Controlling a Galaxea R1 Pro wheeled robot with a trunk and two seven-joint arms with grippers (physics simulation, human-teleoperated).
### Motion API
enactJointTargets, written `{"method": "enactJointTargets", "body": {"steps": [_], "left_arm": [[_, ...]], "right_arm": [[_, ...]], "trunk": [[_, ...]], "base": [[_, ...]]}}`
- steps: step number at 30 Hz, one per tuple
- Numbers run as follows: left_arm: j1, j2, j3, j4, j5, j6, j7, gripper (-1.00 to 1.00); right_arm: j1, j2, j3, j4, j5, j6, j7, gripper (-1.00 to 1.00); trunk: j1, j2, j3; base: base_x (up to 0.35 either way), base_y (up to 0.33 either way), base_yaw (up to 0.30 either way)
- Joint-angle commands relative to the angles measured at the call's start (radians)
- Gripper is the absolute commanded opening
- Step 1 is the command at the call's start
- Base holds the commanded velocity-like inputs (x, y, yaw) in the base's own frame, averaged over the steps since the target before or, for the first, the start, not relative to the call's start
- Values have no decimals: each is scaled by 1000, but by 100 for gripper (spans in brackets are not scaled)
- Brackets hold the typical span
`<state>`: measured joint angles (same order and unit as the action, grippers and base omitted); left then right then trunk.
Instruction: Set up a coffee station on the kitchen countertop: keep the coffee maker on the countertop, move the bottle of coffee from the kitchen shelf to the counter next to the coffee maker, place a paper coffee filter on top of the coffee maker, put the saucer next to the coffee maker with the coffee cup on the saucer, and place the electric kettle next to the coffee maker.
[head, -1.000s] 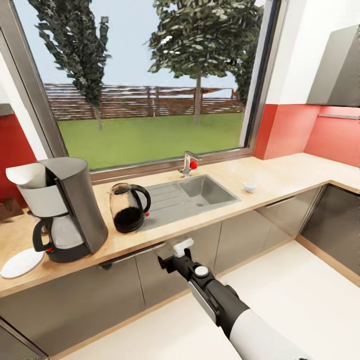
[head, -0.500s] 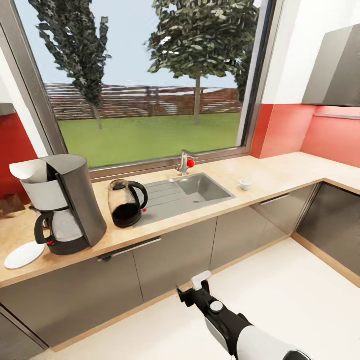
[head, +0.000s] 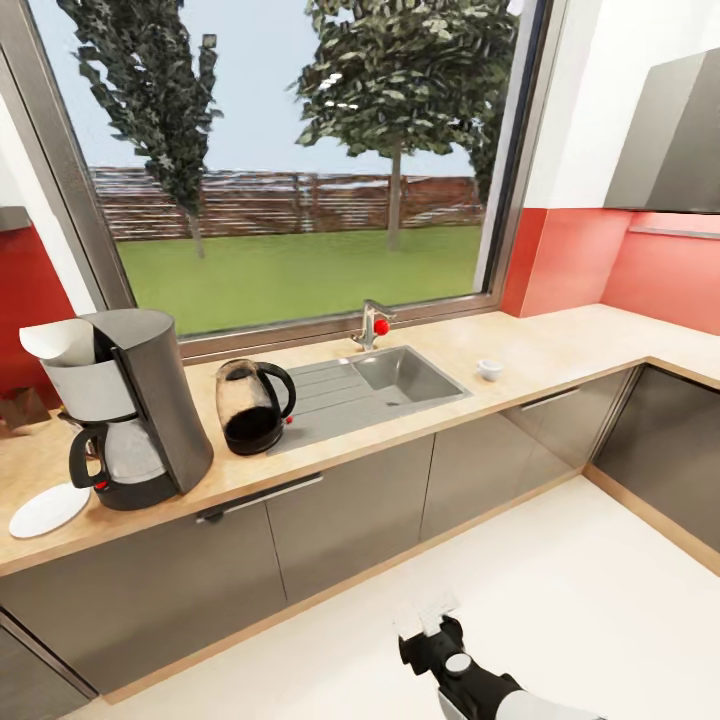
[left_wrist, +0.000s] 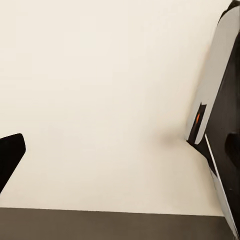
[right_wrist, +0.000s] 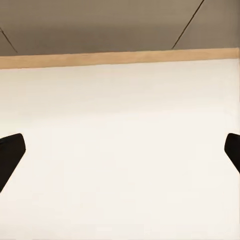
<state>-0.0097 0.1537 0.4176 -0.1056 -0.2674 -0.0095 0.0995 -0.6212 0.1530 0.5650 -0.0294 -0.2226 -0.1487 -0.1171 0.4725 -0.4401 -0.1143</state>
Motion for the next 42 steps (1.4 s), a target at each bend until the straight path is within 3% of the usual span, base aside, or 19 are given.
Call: {"method": "enactJointTargets", "body": {"steps": [1, 3, 4, 7, 8, 11, 19, 21, 24, 42], "left_arm": [[-1, -2, 7, -1, -10, -11, 1, 100], [0, -16, 7, -4, -10, -55, -1, 100], [0, -32, 7, -5, -10, -86, -2, 100], [1, -39, 9, -5, -9, -101, -4, 100], [1, -59, 10, -5, -6, -134, -3, 100], [1, -85, 9, -6, -7, -144, -4, 100], [1, -94, 9, -8, -6, -147, -4, 100], [0, -98, 9, -8, -6, -154, -4, 100], [-1, -107, 9, -7, -7, -159, -4, 100], [-2, -108, 9, -8, -6, -161, -3, 100]], "right_arm": [[7, -3, 9, 2, -9, 10, -3, 100], [37, -11, 9, 3, -10, 91, -4, 100], [62, -10, 9, 3, -36, 189, -1, 100], [75, -9, 10, 3, -63, 204, 1, 100], [81, -9, 10, 3, -73, 209, 2, 100], [83, -9, 10, 3, -75, 210, 1, 100], [83, -5, 9, 1, -88, 211, -1, 100], [83, -5, 10, 2, -141, 212, -2, 100], [83, -6, 9, 2, -180, 210, -1, 100], [83, -7, 9, 2, -184, 209, -2, 100]], "trunk": [[0, -2, -2], [0, -2, -2], [0, -2, -2], [0, -2, -2], [0, -2, -2], [0, -2, -2], [0, -2, -2], [0, -2, -2], [0, -2, -2], [0, -2, -2]], "base": [[0, 0, 0], [0, 0, 0], [0, 0, 0], [0, 0, 0], [0, 0, 0], [0, 0, 0], [0, 0, 0], [3, 0, 0], [77, -89, 0], [211, -218, 0]]}}
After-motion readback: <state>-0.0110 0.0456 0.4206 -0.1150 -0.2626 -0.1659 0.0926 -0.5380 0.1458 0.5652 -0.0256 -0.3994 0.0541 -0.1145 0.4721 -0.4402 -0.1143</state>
